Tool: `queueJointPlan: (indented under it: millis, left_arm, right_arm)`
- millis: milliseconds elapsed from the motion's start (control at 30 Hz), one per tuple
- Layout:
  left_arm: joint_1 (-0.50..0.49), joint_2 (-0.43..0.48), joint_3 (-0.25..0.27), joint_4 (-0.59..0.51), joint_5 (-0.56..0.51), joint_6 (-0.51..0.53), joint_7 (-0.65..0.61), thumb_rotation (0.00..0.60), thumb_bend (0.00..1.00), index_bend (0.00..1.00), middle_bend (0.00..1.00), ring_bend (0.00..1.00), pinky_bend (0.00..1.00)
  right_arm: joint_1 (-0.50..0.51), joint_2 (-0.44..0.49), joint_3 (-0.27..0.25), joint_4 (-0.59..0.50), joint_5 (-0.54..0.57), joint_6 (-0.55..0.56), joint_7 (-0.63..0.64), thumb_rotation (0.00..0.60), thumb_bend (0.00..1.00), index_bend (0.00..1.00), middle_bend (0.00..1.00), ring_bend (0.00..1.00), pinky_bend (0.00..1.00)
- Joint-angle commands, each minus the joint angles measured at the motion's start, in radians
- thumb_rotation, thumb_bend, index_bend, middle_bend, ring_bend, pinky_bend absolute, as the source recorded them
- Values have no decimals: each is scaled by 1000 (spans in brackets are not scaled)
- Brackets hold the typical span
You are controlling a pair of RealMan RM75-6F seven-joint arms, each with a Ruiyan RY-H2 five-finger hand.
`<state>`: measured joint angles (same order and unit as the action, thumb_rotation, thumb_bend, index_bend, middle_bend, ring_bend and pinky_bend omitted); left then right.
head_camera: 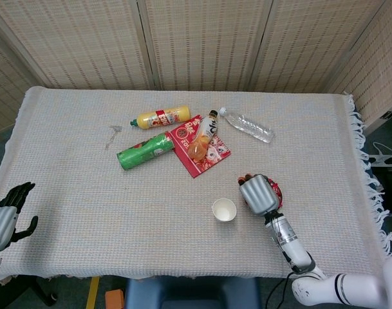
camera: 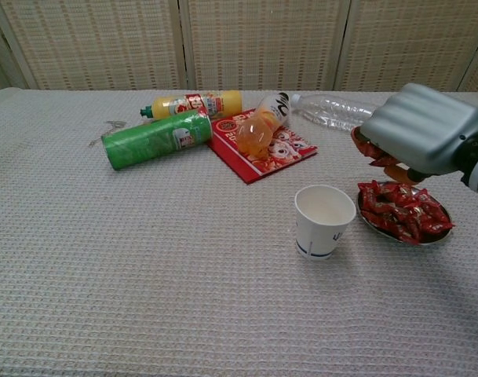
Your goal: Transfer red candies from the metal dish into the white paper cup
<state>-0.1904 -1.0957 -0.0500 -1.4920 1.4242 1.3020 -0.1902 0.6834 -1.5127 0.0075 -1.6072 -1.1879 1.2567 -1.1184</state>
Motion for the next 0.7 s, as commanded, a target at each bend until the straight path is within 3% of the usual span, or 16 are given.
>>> queueJointPlan:
  millis: [33,167,600,700]
  left_arm:
    - [1,0,-1,1,-4,0,-1,600,470,10,14,0,202]
    - [1,0,-2,0,-5,0,0,600,472,10,15,0,202]
    - [2,2,-1,2,-2,2,-8,600,471,9,14,0,202]
    - [1,2,0,1,-2,-2,-8,600,470,9,14,0,202]
  right_arm:
    - [4,41,8,-97,-66,-16,95,600,377,972,814,709,1000]
    - [9,58,8,-147,-73,-59,144,600,377,972,814,709,1000]
    - [8,42,2,-164,-69,-95,117,600,377,972,814,709,1000]
    - [7,38,1,-162,-68,-96,102,600,369,924,814,706,1000]
